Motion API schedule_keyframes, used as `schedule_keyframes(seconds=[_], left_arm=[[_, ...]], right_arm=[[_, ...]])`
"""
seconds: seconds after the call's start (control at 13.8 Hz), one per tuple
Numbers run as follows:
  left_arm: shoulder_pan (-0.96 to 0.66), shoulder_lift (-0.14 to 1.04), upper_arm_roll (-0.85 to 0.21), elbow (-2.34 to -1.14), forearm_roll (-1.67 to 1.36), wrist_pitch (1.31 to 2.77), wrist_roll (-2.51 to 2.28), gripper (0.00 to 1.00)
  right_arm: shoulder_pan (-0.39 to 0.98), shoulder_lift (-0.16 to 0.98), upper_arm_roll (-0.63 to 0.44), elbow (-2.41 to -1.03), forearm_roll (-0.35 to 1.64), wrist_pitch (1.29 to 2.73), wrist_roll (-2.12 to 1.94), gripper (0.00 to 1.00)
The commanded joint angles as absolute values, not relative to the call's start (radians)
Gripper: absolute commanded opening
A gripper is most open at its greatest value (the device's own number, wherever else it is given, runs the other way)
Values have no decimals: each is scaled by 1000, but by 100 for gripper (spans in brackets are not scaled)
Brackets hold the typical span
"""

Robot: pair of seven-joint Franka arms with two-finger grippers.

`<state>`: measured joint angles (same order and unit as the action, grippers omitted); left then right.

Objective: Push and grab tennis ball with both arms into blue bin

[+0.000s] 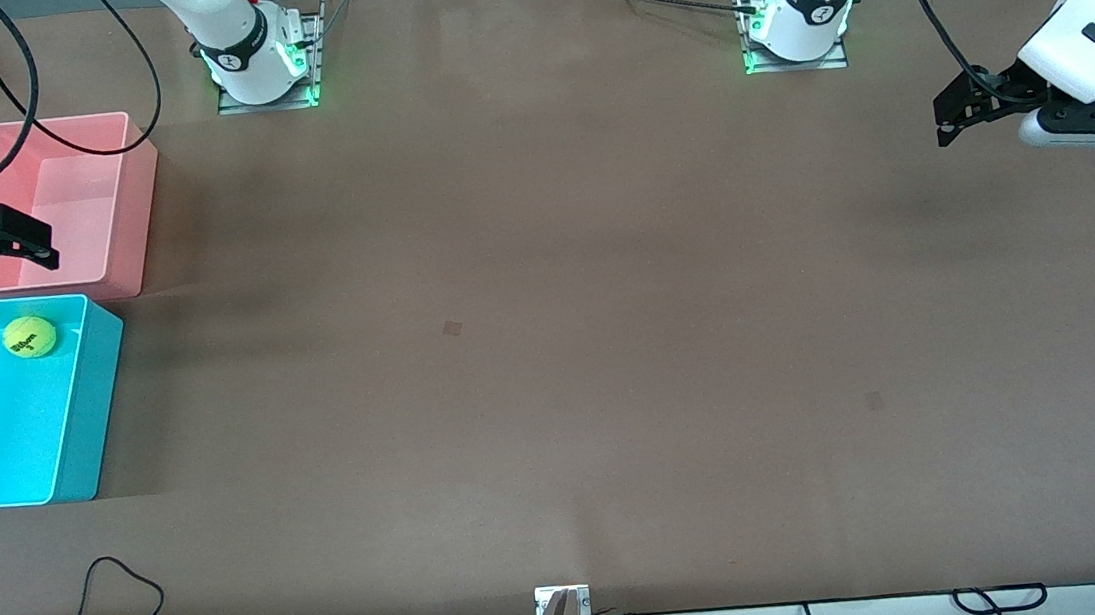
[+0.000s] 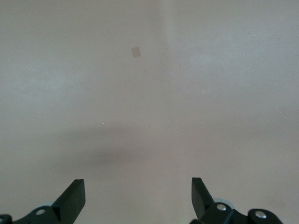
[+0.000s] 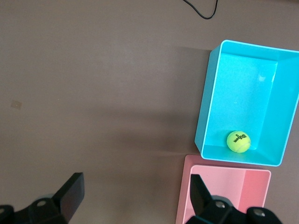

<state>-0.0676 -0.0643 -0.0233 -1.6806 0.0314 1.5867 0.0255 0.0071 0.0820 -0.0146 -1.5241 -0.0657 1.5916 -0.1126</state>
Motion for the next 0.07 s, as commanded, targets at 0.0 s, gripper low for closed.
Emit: schedule_keyframes(seconds=[0.0], left_arm=[[-69, -61, -29, -1658, 23, 1565, 21, 100]], right_arm=[[23, 89, -29, -1497, -63, 1566, -100, 100]])
